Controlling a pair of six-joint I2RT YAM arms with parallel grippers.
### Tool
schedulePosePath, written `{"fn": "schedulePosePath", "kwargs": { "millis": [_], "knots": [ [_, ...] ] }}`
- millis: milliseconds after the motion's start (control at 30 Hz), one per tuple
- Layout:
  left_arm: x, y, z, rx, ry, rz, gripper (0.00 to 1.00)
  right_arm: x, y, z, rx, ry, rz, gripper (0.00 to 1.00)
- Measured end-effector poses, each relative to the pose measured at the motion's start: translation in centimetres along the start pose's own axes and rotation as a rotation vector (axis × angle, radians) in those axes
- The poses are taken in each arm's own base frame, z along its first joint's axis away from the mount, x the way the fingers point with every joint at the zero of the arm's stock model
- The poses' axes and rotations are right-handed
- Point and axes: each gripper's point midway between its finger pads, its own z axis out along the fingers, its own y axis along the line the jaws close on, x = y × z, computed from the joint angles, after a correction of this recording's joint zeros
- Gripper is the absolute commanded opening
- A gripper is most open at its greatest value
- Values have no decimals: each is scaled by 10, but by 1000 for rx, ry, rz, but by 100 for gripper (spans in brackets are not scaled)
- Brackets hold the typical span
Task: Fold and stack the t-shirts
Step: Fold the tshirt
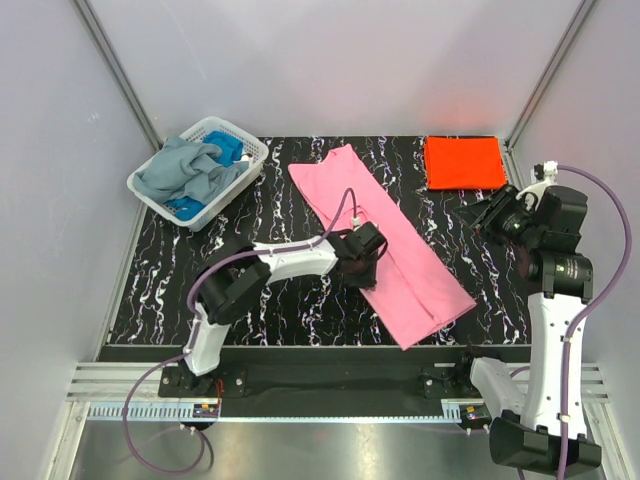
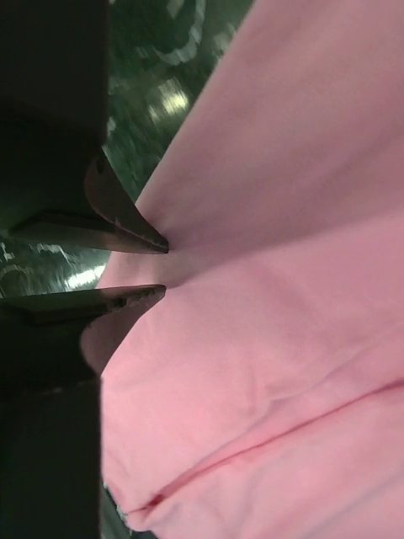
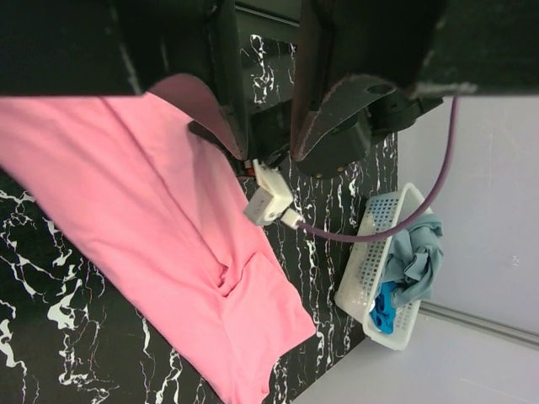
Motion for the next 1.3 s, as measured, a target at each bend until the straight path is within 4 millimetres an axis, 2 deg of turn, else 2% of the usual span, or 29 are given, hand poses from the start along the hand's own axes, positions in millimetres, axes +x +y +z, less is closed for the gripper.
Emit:
{"fn": "schedulePosePath", "kwargs": {
  "millis": [100,367,433,500,600,700,800,900,933,1000,1067,1200,1300],
  "knots": [
    [7,27,-13,-64,-5,-14,31,3,-5,7,5,17,9,35],
    [34,114,-60,-253,4,-80,37,19,-31,33,45,98,61,35],
    [36,131,-74,-284,6,-102,39,22,-35,37,49,106,69,34],
    [30,139,-88,-293,-10,-122,40,24,-37,39,49,109,73,34],
    [-5,143,-110,-272,-91,-156,39,26,-38,42,44,110,77,35],
    [-65,141,-129,-246,-208,-189,36,28,-38,44,36,112,83,35],
    [-126,140,-138,-231,-316,-215,35,26,-37,44,29,103,79,34],
    [-180,146,-130,-228,-386,-220,34,23,-35,44,20,90,71,35],
    [-193,150,-122,-233,-393,-214,34,22,-34,44,16,85,68,35],
    [-214,156,-103,-238,-390,-193,34,19,-32,45,9,75,64,34],
    [-233,157,-76,-237,-370,-161,33,16,-31,47,0,64,57,33],
    [-247,162,-36,-252,-335,-129,33,14,-34,54,-2,62,60,32],
    [-242,171,-11,-278,-276,-131,33,13,-36,60,0,65,67,32]
  ]
}}
